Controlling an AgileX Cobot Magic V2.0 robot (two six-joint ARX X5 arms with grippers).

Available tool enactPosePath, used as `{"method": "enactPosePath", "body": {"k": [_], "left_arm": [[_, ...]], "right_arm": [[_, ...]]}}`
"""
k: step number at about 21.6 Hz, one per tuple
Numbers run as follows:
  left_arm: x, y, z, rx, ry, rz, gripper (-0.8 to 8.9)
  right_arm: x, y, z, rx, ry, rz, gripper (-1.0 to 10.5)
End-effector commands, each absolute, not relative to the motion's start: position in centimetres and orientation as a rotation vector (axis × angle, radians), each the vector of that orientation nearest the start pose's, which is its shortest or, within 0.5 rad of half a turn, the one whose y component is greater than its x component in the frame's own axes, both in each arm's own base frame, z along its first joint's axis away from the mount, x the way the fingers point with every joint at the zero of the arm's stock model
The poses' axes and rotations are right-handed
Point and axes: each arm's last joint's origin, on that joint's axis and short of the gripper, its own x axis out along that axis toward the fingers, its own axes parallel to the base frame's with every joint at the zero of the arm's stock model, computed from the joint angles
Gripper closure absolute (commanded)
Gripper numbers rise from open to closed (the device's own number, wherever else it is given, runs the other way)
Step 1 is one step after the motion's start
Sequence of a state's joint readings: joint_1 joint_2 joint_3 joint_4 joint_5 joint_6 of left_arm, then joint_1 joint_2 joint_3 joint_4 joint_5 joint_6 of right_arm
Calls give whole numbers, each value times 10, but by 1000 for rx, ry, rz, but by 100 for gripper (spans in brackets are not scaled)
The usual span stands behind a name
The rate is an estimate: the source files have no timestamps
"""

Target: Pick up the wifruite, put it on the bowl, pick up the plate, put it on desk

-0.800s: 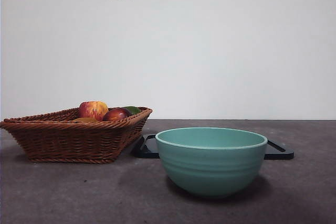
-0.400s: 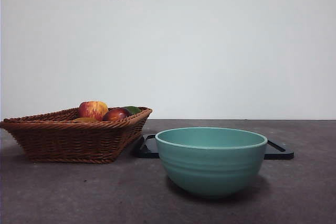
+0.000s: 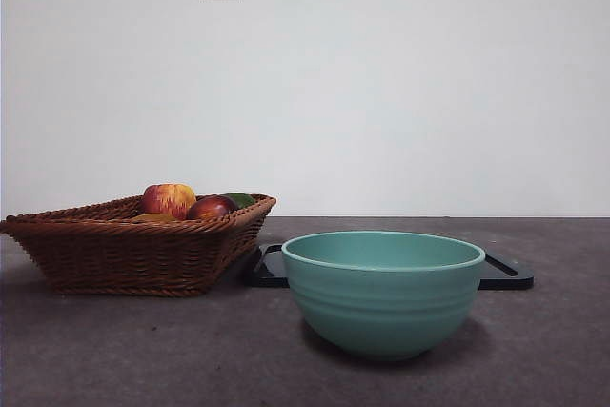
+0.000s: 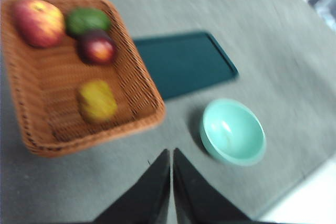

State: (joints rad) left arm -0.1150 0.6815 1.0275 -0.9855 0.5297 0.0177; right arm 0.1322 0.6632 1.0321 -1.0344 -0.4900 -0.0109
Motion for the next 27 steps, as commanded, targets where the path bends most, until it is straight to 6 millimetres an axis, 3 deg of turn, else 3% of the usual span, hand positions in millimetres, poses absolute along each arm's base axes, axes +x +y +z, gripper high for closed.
{"method": "enactPosePath", "body": {"k": [1, 6, 8, 9, 12, 13, 20, 27], "left_arm": [[97, -29, 360, -63, 620, -675, 805], [96, -30, 360, -59, 623, -688, 803], [97, -30, 360, -60, 623, -687, 732], [97, -30, 360, -60, 623, -687, 657], [97, -30, 360, -67, 626, -684, 389], [97, -30, 360, -70, 627, -683, 350], [102, -30, 360, -91, 639, -661, 344], [151, -43, 365, -112, 688, -612, 351]], "right_arm": [[95, 32, 356, 75, 689, 689, 940], [99, 41, 351, 46, 759, 761, 940], [99, 41, 351, 46, 760, 762, 929], [99, 41, 351, 47, 760, 761, 883], [99, 41, 351, 54, 763, 758, 524], [99, 41, 351, 54, 763, 758, 505], [99, 41, 351, 54, 763, 758, 505], [99, 41, 351, 60, 765, 755, 505]]}}
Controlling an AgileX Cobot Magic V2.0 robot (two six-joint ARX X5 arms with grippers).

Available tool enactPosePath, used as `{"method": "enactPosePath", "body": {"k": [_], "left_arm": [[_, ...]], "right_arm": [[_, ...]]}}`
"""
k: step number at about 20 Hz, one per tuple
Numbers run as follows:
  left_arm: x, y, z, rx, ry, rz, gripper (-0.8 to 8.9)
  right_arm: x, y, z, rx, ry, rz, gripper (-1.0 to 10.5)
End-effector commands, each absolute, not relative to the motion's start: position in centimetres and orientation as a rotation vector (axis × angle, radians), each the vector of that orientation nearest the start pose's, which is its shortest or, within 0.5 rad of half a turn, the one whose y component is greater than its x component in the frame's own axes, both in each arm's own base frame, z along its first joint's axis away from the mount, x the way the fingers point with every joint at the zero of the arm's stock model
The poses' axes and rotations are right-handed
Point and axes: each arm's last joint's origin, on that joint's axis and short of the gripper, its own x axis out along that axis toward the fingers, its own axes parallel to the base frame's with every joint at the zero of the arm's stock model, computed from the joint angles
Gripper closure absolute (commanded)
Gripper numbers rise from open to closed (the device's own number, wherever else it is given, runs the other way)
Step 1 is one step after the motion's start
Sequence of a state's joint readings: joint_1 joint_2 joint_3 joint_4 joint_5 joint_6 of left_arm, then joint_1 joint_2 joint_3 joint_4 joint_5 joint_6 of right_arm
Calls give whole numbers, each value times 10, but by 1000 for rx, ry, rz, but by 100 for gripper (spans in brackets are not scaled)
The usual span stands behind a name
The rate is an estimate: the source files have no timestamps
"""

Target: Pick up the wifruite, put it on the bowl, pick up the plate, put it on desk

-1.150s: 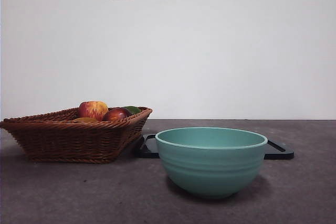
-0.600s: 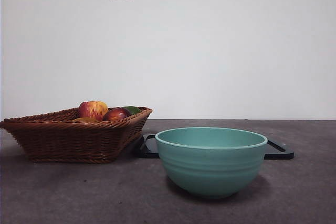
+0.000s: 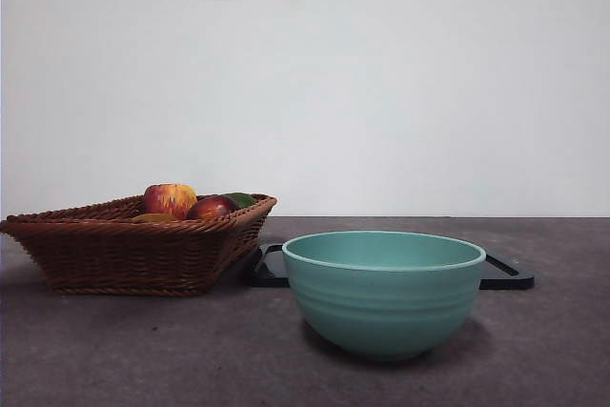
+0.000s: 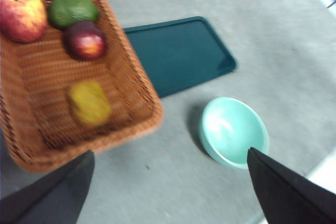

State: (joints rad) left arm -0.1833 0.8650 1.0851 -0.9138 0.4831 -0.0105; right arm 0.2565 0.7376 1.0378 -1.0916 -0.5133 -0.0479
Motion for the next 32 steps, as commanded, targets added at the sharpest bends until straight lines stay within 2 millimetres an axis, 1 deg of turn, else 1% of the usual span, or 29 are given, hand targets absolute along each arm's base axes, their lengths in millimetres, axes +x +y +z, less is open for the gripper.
{"method": "enactPosePath", "body": {"k": [1, 4, 7, 9, 12, 18, 22, 24, 26, 27, 30, 31, 32], "left_arm": [[160, -47, 366, -103, 708, -588, 351], [191, -60, 365, -67, 773, -534, 354], [221, -77, 355, -24, 836, -505, 354], [240, -87, 341, -15, 871, -490, 354], [266, -101, 315, 25, 935, -438, 354], [307, -121, 260, 79, 1047, -382, 354], [325, -128, 225, 104, 1118, -349, 354], [330, -130, 214, 107, 1137, -346, 354], [333, -131, 206, 92, 1149, -334, 355], [334, -131, 204, 90, 1156, -331, 383], [334, -131, 203, 89, 1169, -328, 536], [333, -131, 203, 82, 1173, -323, 569], [333, -131, 203, 68, 1175, -317, 572]], "right_arm": [[99, 41, 351, 60, 765, 755, 505], [100, 41, 351, 60, 764, 755, 505], [100, 42, 351, 59, 759, 755, 505], [100, 42, 351, 60, 759, 755, 505], [100, 42, 351, 62, 760, 754, 505], [100, 42, 351, 62, 759, 754, 506], [100, 42, 351, 62, 759, 754, 505], [100, 42, 351, 62, 759, 754, 506], [100, 42, 351, 62, 759, 754, 506], [100, 42, 351, 61, 759, 754, 506], [100, 41, 351, 61, 759, 754, 506], [100, 41, 351, 62, 759, 754, 506], [100, 42, 351, 61, 759, 754, 506]]}}
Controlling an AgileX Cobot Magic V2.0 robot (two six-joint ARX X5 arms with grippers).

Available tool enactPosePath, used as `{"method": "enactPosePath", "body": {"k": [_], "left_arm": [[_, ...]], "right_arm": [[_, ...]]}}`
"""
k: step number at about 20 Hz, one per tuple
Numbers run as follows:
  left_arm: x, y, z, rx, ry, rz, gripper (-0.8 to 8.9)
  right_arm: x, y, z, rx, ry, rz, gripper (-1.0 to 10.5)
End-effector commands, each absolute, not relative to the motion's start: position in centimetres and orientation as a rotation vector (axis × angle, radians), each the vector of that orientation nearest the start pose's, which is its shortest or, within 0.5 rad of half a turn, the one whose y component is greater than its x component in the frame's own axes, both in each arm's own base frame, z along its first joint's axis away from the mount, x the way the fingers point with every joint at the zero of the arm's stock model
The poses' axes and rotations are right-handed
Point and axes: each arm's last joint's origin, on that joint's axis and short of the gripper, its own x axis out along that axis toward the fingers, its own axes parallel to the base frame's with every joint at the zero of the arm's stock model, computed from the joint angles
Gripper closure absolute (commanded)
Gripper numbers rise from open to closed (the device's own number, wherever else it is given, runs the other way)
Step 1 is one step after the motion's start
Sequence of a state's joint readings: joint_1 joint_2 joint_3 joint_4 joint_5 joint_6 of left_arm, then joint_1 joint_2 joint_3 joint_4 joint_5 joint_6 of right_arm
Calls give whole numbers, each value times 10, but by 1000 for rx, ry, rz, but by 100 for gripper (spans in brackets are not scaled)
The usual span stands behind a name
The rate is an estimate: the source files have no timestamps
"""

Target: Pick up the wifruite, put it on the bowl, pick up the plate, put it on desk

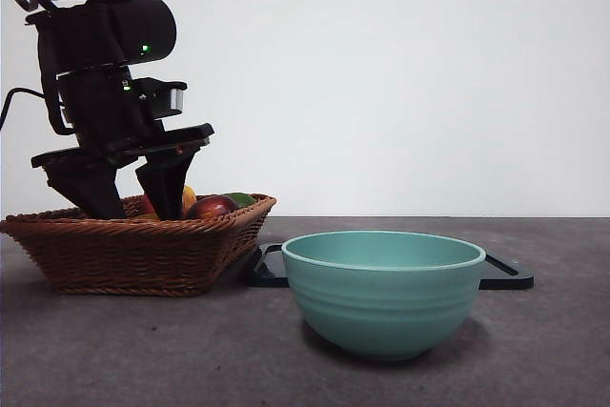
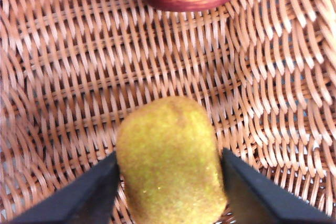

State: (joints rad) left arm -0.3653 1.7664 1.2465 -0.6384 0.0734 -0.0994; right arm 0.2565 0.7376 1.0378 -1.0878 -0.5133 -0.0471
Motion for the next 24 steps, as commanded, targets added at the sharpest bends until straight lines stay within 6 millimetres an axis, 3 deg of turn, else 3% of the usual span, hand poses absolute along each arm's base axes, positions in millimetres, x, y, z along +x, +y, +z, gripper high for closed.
{"method": "enactPosePath", "body": {"k": [1, 3, 6, 9, 12, 14, 17, 24], "left_arm": [[333, -131, 203, 63, 1177, -324, 572], [328, -130, 213, 56, 1166, -335, 572], [312, -131, 249, 47, 1062, -370, 572], [275, -139, 296, 32, 957, -502, 572], [233, -162, 325, 48, 884, -695, 572], [215, -187, 325, 94, 875, -799, 572], [201, -226, 310, 160, 891, -911, 572], [209, -273, 253, 288, 990, -910, 572]], "right_arm": [[100, 41, 351, 62, 759, 754, 506], [100, 41, 351, 61, 758, 754, 506], [100, 41, 351, 61, 758, 754, 506], [100, 41, 351, 62, 759, 754, 506], [100, 41, 351, 61, 759, 754, 506], [100, 41, 351, 61, 758, 754, 506], [100, 41, 351, 61, 758, 754, 506], [100, 41, 351, 62, 759, 754, 506]]}}
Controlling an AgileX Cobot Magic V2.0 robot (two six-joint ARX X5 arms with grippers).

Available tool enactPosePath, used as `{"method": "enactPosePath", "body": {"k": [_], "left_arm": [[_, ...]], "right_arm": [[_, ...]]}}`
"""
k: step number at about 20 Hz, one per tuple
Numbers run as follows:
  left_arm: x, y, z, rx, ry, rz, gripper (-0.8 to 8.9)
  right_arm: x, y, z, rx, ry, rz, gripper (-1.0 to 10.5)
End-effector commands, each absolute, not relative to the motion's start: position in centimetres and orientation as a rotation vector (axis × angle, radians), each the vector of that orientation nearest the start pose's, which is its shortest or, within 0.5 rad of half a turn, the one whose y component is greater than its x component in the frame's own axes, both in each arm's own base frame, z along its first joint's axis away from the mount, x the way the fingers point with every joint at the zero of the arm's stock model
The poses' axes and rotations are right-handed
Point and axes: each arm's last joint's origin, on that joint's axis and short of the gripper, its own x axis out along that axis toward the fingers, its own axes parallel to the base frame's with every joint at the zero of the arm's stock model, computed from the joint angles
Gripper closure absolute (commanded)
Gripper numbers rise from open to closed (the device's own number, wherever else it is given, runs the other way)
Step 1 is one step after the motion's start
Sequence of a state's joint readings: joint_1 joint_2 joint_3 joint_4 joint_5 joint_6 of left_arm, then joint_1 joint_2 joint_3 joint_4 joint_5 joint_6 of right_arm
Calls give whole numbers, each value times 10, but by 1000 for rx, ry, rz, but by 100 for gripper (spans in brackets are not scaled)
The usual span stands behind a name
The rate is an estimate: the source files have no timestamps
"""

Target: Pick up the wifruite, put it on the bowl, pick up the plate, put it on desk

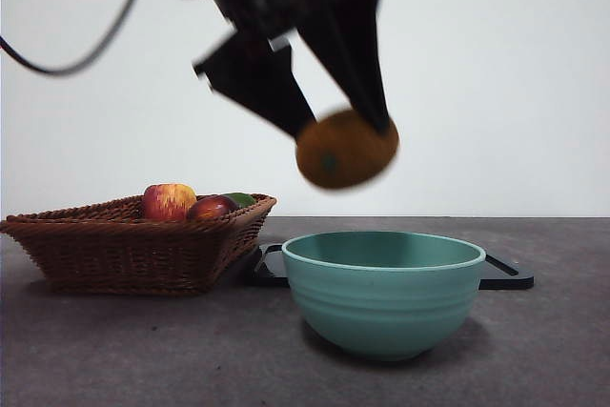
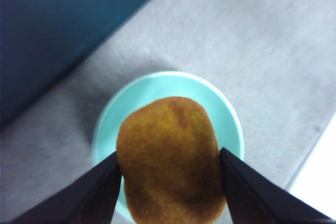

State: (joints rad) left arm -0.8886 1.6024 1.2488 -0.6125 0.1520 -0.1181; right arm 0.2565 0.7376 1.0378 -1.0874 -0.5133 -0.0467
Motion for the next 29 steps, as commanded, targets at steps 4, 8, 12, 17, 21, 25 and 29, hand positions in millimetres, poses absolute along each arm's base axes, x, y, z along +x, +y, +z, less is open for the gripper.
{"method": "enactPosePath", "body": {"k": [4, 8, 12, 17, 21, 25, 29], "left_arm": [[215, -290, 221, 330, 1029, -890, 572], [217, -300, 204, 368, 1036, -884, 572], [217, -303, 199, 372, 1039, -887, 563], [215, -303, 198, 381, 1055, -887, 487], [212, -304, 198, 388, 1062, -890, 465], [209, -300, 214, 366, 1025, -899, 469], [202, -284, 256, 303, 914, -916, 469]], "right_arm": [[100, 41, 351, 61, 759, 754, 506], [100, 41, 351, 61, 759, 754, 506], [100, 41, 351, 61, 759, 754, 506], [100, 41, 351, 61, 759, 754, 506], [100, 41, 351, 61, 759, 754, 506], [100, 41, 351, 61, 759, 754, 506], [100, 41, 351, 61, 759, 754, 506]]}}
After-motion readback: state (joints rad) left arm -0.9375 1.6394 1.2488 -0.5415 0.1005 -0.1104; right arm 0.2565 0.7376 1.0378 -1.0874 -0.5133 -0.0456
